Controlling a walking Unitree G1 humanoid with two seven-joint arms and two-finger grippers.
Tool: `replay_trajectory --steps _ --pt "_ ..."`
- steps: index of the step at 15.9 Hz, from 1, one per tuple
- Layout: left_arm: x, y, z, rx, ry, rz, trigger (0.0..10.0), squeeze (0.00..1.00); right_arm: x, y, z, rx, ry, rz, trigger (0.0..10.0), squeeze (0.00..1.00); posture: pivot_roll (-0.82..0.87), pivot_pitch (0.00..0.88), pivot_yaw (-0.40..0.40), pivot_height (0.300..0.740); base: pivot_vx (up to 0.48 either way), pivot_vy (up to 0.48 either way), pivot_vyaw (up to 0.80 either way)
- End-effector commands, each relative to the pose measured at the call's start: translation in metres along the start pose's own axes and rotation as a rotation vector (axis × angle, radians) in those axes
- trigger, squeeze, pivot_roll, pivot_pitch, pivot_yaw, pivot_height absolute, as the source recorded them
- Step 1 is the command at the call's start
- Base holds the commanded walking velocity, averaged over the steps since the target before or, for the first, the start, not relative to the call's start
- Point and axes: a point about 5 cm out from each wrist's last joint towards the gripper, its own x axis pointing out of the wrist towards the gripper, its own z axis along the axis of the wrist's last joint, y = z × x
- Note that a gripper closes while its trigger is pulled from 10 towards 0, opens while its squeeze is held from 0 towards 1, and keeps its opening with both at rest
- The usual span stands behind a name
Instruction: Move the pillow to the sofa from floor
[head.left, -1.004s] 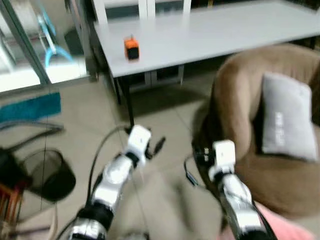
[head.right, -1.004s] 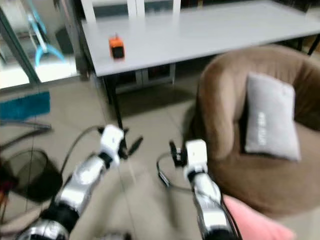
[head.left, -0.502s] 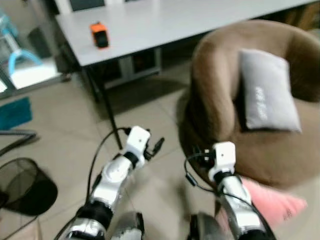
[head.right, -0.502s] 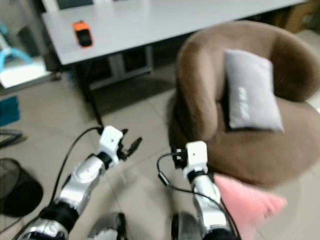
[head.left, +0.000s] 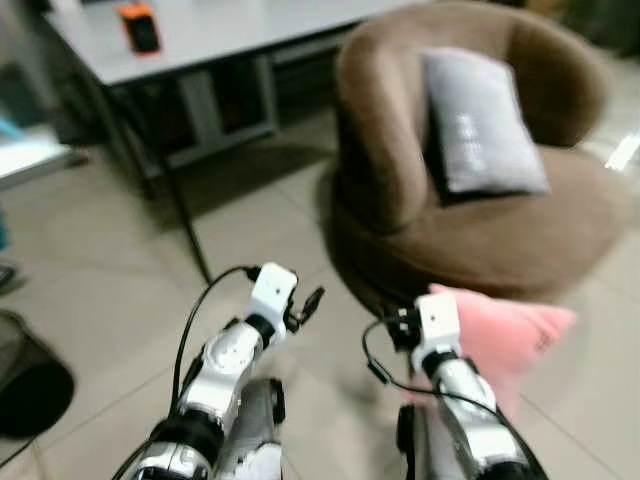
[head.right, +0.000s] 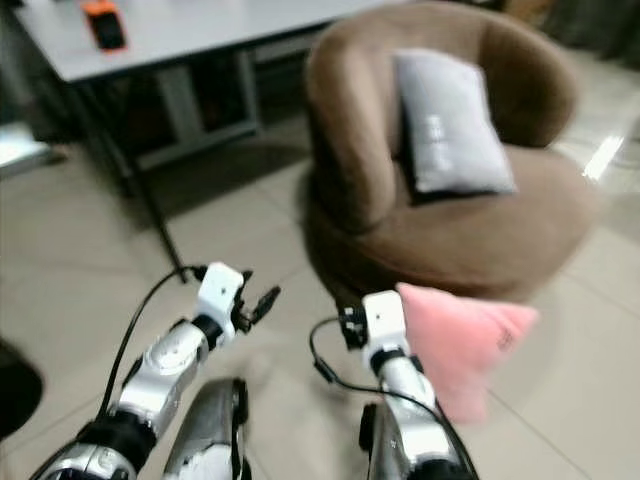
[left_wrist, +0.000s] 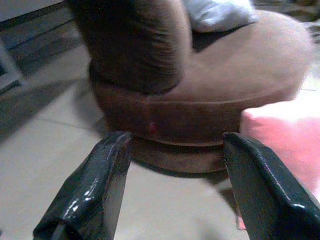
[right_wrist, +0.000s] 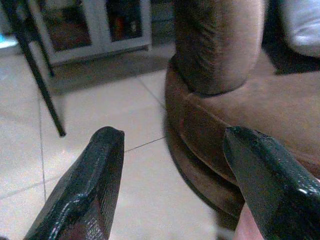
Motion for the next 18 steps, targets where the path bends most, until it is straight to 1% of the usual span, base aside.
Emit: replay_trajectory --steps 1,5,7,9,11,12,14,15,16,18 --pt "0.0025 0.0041 0.0087 0.011 -0.031 0.012 10.0 0.0 0.0013 -0.006 0.0009 0.012 0.003 -0.024 10.0 0.0 0.01 0.027 0.047 0.609 0.0 0.0 0.0" --pt "0.002 0.0067 0.009 0.02 -0.03 0.009 10.0 0.0 0.0006 -0.0118 -0.0004 0.009 0.01 -0.048 10.0 0.0 0.02 0.019 0.046 0.656 0.0 0.0 0.0" --pt "0.0013 0.0054 0.0083 0.025 -0.027 -0.004 10.0 0.0 0.0003 -0.0102 -0.0008 0.009 0.009 -0.043 10.0 0.0 0.02 0.017 0.045 0.685 0.0 0.0 0.0" --pt "0.0012 0.0051 0.0078 0.024 -0.025 -0.008 10.0 0.0 -0.0004 -0.0088 -0.0019 0.008 0.012 -0.039 10.0 0.0 0.02 0.018 0.045 0.704 0.0 0.0 0.0" --pt "0.0015 0.0052 0.0071 0.045 -0.014 -0.017 10.0 0.0 -0.0011 -0.0074 -0.003 0.011 0.014 -0.037 10.0 0.0 0.02 0.018 0.047 0.728 0.0 0.0 0.0" --pt "0.0013 0.0056 0.0067 0.046 -0.012 -0.018 10.0 0.0 -0.0018 -0.007 -0.0026 -0.012 0.002 -0.038 10.0 0.0 0.01 0.017 0.048 0.738 0.0 0.0 0.0" --pt "0.0011 0.0067 0.0065 0.044 -0.01 -0.016 10.0 0.0 -0.0026 -0.0064 -0.0014 -0.008 -0.019 -0.036 10.0 0.0 0.01 0.018 0.049 0.74 0.0 0.0 0.0" --pt "0.001 0.007 0.0065 0.043 -0.01 -0.016 10.0 0.0 -0.0021 -0.0065 -0.0049 -0.011 0.018 -0.041 10.0 0.0 0.01 0.019 0.049 0.74 0.0 0.0 0.0" --pt "0.0009 0.0068 0.0061 0.042 -0.008 -0.02 10.0 0.0 -0.002 -0.0073 -0.0042 0.021 0.012 -0.048 10.0 0.0 0.01 0.021 0.051 0.74 0.0 0.0 -0.65" --pt "0.0009 0.0063 0.0056 0.036 -0.005 -0.025 10.0 0.0 -0.0027 -0.0078 -0.0042 0.025 0.009 -0.049 10.0 0.0 0.01 0.025 0.051 0.74 0.0 0.0 -0.63"
